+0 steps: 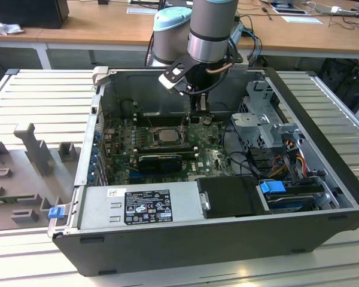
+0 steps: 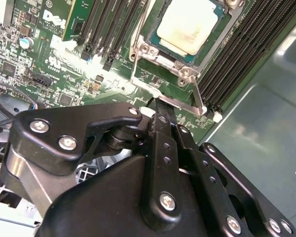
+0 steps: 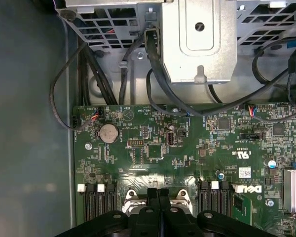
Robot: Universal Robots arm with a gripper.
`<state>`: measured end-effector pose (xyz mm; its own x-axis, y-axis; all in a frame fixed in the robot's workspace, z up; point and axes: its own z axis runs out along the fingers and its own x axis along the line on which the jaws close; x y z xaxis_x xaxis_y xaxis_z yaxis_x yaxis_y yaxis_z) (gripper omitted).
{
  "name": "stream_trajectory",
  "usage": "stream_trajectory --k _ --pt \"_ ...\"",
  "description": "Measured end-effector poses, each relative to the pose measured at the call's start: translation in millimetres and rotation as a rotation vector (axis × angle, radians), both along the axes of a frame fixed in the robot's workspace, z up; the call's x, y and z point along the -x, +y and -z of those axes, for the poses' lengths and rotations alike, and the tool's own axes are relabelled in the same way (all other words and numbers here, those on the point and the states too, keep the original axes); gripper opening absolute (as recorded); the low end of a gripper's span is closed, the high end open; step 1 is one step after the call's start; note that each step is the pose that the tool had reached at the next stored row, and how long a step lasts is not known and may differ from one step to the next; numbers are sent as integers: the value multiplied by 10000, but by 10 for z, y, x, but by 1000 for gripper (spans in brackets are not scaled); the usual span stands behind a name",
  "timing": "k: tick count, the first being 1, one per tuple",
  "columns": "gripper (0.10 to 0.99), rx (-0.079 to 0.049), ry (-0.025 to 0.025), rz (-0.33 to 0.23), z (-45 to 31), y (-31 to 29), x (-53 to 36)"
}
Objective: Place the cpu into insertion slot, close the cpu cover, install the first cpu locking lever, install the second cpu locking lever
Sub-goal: 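Close the cpu cover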
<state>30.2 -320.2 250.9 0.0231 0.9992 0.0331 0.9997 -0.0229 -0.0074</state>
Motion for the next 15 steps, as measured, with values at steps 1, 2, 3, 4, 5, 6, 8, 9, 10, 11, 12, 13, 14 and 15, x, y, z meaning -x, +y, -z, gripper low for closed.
stream_trajectory --k 1,2,3,4,5,6,8,9,10,11,12,13,14,15 --pt "106 0 0 0 0 0 8" --pt "106 0 0 0 0 0 14" --pt "106 0 0 -1 0 0 25" --pt "106 0 0 -1 0 0 35" --pt "106 -1 0 -1 0 0 41" --pt "106 0 0 0 0 0 57" --pt "106 -1 0 0 0 0 70" --pt "106 0 0 0 0 0 82" --pt "106 -1 0 1 1 0 91" --pt "106 -1 0 -1 1 0 98" --pt "106 0 0 0 1 0 111" --pt "106 0 -1 0 1 0 123" --pt "106 -1 0 -1 2 0 133" --pt "106 -1 -1 -1 4 0 155"
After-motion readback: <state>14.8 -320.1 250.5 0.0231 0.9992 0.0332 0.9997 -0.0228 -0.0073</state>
